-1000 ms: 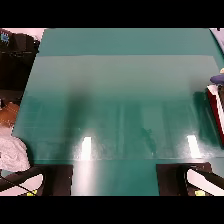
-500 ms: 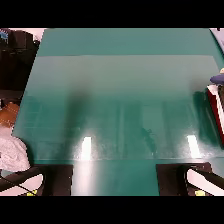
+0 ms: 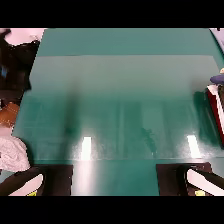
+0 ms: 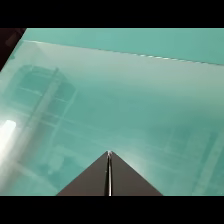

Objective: Fold the shirts.

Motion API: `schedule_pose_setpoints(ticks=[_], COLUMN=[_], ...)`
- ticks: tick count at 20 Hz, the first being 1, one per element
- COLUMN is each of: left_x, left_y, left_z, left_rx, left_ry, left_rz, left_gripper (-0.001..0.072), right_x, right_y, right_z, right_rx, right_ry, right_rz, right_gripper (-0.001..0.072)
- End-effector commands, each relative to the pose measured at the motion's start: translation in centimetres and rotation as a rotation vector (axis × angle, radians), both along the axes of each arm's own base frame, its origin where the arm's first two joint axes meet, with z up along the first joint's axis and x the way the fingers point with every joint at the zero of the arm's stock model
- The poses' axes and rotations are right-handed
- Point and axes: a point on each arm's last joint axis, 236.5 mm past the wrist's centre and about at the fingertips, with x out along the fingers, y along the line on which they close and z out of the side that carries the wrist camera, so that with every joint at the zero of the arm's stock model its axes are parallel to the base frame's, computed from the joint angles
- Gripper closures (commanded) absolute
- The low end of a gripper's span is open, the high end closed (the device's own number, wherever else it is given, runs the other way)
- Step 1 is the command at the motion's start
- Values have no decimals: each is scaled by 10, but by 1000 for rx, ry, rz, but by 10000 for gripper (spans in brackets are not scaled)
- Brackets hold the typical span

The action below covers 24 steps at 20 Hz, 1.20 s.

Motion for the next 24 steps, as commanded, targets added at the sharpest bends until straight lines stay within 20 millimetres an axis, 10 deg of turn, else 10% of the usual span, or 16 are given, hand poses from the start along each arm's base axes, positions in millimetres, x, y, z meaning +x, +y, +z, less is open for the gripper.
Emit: schedule_pose_setpoints(ticks=[1, 9, 18, 19, 22, 24], left_x=[-63, -167, -177, -177, -177, -175], left_y=[52, 74, 92, 92, 93, 93], left_z=[-57, -161, -191, -190, -190, -190], left_rx=[192, 296, 381, 384, 385, 384], left_ry=[118, 417, 417, 418, 418, 410], left_rz=[133, 219, 227, 228, 227, 222], left_gripper=[115, 115, 119, 175, 685, 688], right_x=[0, -1, -8, -8, -8, -8], right_y=[0, 0, 2, 2, 2, 2], right_z=[0, 0, -8, -8, -8, -8], right_rx=[-23, -35, -48, -48, -48, -48], right_ry=[-15, -21, 18, 18, 18, 18], right_rz=[17, 25, 47, 47, 47, 46], right_gripper=[698, 699, 699, 699, 699, 699])
